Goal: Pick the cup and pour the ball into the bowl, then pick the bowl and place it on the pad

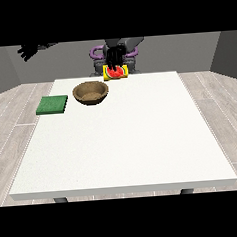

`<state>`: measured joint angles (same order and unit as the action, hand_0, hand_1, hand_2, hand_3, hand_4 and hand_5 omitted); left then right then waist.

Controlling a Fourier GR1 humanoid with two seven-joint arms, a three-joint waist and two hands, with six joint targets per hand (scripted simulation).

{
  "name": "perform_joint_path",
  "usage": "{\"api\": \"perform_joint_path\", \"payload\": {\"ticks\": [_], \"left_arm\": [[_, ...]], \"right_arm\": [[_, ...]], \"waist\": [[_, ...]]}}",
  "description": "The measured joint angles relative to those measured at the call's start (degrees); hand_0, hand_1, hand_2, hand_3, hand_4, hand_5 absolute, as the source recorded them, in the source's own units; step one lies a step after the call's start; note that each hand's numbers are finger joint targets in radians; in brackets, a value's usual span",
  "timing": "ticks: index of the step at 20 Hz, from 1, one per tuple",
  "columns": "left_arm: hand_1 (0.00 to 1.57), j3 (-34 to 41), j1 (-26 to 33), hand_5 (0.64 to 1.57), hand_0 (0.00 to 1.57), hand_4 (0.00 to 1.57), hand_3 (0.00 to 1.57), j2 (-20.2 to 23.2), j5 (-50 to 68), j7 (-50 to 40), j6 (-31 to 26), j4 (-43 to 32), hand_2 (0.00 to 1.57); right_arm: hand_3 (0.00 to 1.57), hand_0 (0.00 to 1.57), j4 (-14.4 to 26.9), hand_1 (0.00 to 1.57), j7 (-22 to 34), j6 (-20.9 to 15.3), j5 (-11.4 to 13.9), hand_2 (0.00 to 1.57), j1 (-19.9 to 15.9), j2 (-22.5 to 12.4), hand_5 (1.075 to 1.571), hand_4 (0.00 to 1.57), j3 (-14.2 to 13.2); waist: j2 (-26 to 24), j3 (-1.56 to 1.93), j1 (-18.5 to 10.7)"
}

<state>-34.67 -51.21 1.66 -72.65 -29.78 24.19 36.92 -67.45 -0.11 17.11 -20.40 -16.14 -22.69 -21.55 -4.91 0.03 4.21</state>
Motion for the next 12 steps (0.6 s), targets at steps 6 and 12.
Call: {"api": "perform_joint_path", "payload": {"ticks": [6, 12], "left_arm": [[0.00, -1.5, -0.4, 1.570, 0.00, 0.78, 1.55, -1.1, -4.4, 0.7, -5.0, 1.9, 1.09], [0.45, -3.1, -1.0, 1.550, 0.45, 1.11, 1.57, -1.4, -8.5, 1.9, -10.5, 2.2, 1.57]], "right_arm": [[0.34, 0.00, 0.1, 0.00, 0.0, -1.1, -0.1, 0.00, -1.6, 0.3, 1.571, 0.45, 0.1], [0.32, 0.00, -0.8, 0.00, 0.6, -0.7, -0.6, 0.00, -2.1, 1.0, 1.571, 0.47, 1.0]], "waist": [[1.2, -0.02, -0.5], [1.7, -0.02, 1.2]]}}
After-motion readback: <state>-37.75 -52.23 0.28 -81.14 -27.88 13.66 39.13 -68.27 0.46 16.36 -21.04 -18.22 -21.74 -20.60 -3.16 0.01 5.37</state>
